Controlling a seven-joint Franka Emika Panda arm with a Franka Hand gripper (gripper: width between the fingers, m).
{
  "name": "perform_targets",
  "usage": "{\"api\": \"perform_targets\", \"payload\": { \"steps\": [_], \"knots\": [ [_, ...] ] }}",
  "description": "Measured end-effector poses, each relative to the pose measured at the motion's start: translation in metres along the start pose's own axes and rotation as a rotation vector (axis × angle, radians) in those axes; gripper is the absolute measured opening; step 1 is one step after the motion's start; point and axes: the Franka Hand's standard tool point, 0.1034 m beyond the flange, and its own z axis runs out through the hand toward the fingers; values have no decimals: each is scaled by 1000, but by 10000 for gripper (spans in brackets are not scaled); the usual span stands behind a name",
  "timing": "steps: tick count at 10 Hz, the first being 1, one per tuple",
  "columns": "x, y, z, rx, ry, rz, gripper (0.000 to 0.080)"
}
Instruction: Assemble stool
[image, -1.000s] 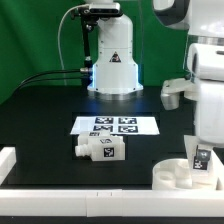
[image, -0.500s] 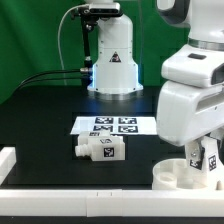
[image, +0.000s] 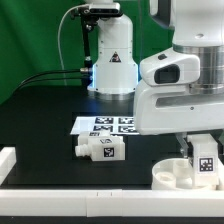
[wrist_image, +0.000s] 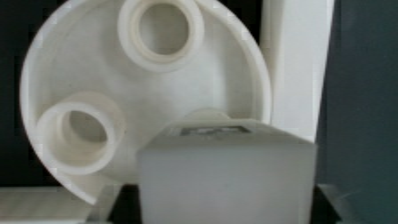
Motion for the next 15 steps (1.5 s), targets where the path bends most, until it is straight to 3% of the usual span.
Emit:
{"api": "perform_targets", "payload": {
  "steps": [3,5,6,10,12,14,15],
  "knots": [
    [0,-1,0,6,1,210,334],
    [1,-4,1,28,37,597,334],
    [-1,-6,2,56,84,821,334],
    [-2,-7,1,82,71,1053,334],
    [-1,-11,0,115,49,1395,334],
    [1,-16,1,166,56,1807,334],
    [3,-15,-1,185,61,1841,334]
  ]
}}
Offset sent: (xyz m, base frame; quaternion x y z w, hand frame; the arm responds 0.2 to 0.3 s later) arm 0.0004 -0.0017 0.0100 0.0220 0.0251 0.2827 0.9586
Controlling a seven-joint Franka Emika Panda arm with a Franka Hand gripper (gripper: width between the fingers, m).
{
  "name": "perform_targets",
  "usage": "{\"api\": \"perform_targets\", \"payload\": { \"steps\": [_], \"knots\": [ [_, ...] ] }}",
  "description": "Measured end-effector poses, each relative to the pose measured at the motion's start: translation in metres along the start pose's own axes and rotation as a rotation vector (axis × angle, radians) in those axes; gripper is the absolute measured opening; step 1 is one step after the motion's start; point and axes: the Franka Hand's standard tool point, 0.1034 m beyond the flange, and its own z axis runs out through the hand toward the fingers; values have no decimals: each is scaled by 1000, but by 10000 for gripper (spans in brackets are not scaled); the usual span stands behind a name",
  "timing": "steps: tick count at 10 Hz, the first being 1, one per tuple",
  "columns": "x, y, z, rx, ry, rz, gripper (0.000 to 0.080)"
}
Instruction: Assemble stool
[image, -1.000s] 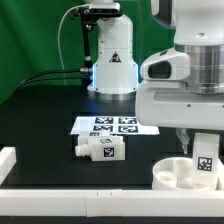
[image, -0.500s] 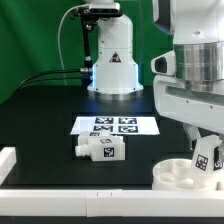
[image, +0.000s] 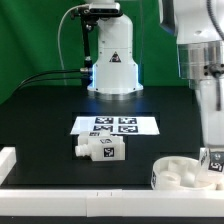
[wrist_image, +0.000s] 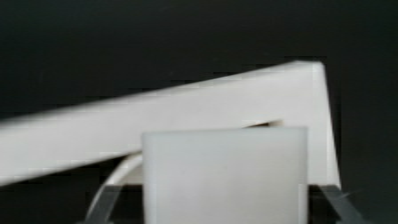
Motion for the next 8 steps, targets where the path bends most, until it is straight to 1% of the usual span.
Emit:
{"api": "perform_targets", "payload": {
  "steps": [1,2,3,4,5,6,7,8],
  "knots": [
    [0,0,0,2,-22,132,334],
    [0,0,0,4,-27,149,334],
    [-1,1,0,3,-29,130,392],
    [-2,4,1,-12,-24,54,392],
    [-2,5,-2,-42,-22,-69,526],
    [-2,0,-9,-40,-28,-168,624],
    [-1,-4,-16,-24,-35,-370,642],
    [-4,-5,-21,-20,-42,-550,642]
  ]
}}
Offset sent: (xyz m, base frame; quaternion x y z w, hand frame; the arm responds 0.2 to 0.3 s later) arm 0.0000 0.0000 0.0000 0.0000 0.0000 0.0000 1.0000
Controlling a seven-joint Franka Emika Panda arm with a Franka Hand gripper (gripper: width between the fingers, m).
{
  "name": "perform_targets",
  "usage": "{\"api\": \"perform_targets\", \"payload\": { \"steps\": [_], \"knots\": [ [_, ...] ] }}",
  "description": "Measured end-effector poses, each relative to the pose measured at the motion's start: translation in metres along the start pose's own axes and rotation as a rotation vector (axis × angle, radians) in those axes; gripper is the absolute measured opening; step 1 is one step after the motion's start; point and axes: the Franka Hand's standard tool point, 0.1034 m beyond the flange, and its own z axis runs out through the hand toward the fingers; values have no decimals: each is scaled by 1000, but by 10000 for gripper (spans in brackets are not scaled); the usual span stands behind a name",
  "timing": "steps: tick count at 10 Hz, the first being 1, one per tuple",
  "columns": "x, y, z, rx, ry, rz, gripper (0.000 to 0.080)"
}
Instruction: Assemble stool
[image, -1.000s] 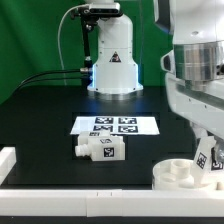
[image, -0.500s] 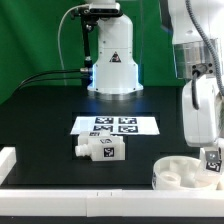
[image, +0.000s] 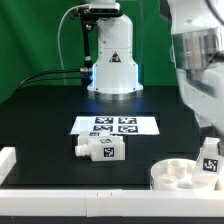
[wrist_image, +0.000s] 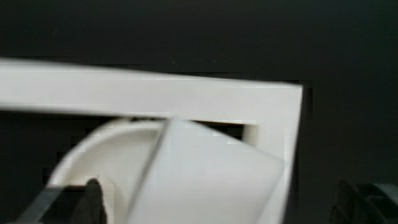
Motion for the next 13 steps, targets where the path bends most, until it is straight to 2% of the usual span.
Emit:
{"api": "perform_targets", "payload": {
  "steps": [1,4,6,8,11,13],
  "knots": [
    [-6,1,-1,-13,0,-129,642],
    [-5,2,0,-15,2,-328,649],
    [-9,2,-1,-37,27,-769,649],
    [-4,8,5,-90,-2,-1139,649],
    [-1,7,5,-93,1,-1280,649],
    [-3,5,-1,-124,4,-1649,649]
  ]
}}
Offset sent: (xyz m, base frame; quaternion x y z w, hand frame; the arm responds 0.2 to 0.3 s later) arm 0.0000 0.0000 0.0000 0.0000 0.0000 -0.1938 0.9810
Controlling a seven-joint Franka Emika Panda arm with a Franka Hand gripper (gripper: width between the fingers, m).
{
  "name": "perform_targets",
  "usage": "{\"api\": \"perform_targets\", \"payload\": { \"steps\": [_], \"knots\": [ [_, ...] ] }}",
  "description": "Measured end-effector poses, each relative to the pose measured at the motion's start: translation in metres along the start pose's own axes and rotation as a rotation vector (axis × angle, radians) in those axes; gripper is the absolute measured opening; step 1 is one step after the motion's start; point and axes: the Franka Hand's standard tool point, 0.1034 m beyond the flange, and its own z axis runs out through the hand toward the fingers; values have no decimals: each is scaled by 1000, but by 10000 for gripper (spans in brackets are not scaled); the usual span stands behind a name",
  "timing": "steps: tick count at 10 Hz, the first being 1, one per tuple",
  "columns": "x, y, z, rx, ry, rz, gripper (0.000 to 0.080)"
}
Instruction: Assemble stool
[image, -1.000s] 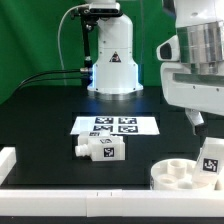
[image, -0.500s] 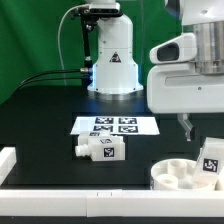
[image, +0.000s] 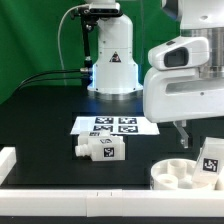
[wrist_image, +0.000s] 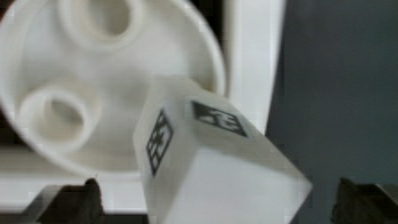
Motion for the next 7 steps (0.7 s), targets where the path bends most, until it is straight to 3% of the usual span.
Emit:
{"api": "perform_targets", "payload": {
  "steps": [2,6,7],
  "knots": [
    [-8,4,1,26,-86,-465,649],
    [-7,13,3,2,-101,-717,649],
    [-6,8,12,-5,-109,-822,649]
  ]
}}
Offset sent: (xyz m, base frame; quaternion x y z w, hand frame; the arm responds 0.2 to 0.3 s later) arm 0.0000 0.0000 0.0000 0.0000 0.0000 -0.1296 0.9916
